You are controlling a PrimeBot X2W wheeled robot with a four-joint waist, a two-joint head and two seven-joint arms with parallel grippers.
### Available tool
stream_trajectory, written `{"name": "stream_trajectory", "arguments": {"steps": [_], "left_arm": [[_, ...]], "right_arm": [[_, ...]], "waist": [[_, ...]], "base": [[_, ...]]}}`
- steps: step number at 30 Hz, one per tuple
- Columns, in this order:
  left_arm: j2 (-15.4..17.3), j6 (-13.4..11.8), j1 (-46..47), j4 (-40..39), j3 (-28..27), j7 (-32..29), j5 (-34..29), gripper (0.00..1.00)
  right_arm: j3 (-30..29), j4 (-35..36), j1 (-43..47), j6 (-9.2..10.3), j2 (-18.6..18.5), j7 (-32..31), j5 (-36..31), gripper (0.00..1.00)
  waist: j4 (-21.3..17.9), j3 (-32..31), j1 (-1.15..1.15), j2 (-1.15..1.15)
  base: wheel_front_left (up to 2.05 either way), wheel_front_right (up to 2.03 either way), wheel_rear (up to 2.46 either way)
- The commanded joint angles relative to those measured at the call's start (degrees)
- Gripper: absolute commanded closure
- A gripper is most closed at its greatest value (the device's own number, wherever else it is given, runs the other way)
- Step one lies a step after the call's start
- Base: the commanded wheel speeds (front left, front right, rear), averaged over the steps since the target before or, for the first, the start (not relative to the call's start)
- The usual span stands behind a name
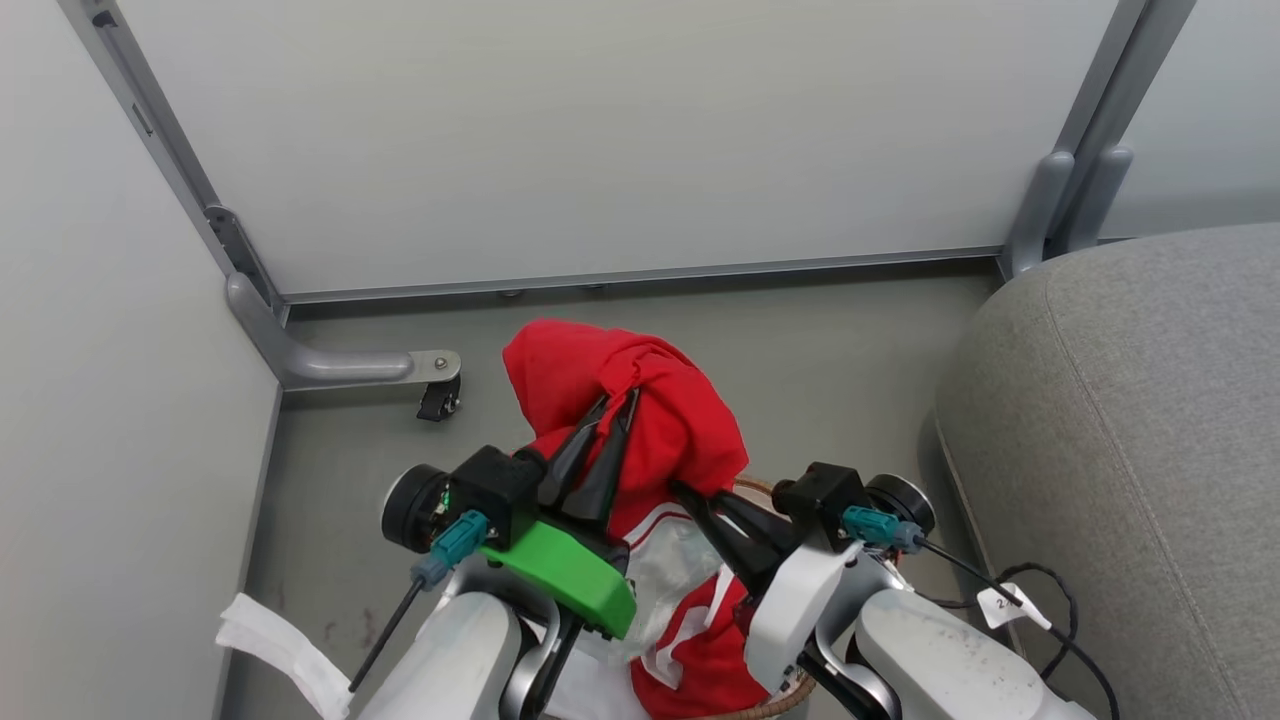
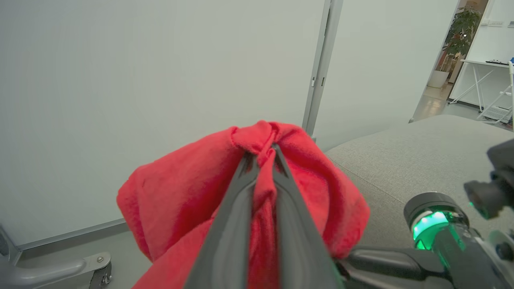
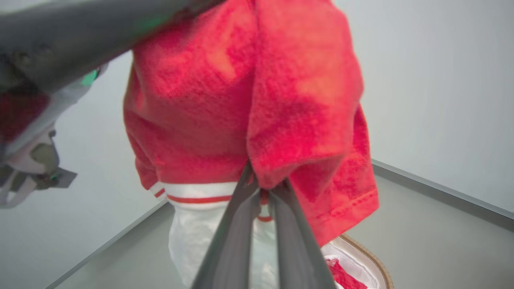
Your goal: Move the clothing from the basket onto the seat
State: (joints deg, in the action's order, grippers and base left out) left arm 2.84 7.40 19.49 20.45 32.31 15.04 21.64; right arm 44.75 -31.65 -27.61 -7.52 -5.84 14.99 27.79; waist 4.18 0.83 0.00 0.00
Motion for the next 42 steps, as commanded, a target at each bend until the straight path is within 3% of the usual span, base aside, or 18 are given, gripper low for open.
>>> {"name": "stream_trajectory", "arguments": {"steps": [1, 9, 28, 36, 42], "left_arm": [[0.1, 0.2, 0.0, -0.2, -0.5, 0.2, -0.4, 0.00], [0.1, 0.2, -1.5, 1.2, -2.9, 0.1, -3.4, 0.00], [0.2, 0.2, -4.8, 0.5, -6.7, 0.1, -5.1, 0.00], [0.2, 0.2, -3.0, 1.3, -4.3, 0.1, -4.4, 0.00], [0.2, 0.2, -3.4, 1.6, -4.2, 0.1, -5.5, 0.00]], "right_arm": [[-0.7, 0.7, 1.3, 0.06, -0.2, 0.3, -0.6, 1.00], [-4.8, 6.3, 4.3, 0.06, -1.7, 0.3, -3.2, 1.00], [-11.8, 14.8, 10.1, 0.06, -3.3, 0.3, -5.9, 1.00], [-16.5, 16.9, 10.0, 0.06, -4.8, 0.3, -7.1, 1.00], [-17.4, 17.5, 4.2, 0.06, -8.5, 0.3, -9.0, 1.00]], "waist": [[-0.4, 0.0, 0.00, 0.00], [-5.0, -0.1, 0.00, 0.00], [-30.7, 0.8, 0.00, 0.00], [-33.1, 2.5, 0.00, 0.00], [-34.1, 4.1, 0.00, 0.00]], "base": [[0.00, 0.00, 0.00], [0.00, 0.00, 0.00], [0.00, 0.00, 0.00], [0.00, 0.00, 0.00], [0.00, 0.00, 0.00]]}}
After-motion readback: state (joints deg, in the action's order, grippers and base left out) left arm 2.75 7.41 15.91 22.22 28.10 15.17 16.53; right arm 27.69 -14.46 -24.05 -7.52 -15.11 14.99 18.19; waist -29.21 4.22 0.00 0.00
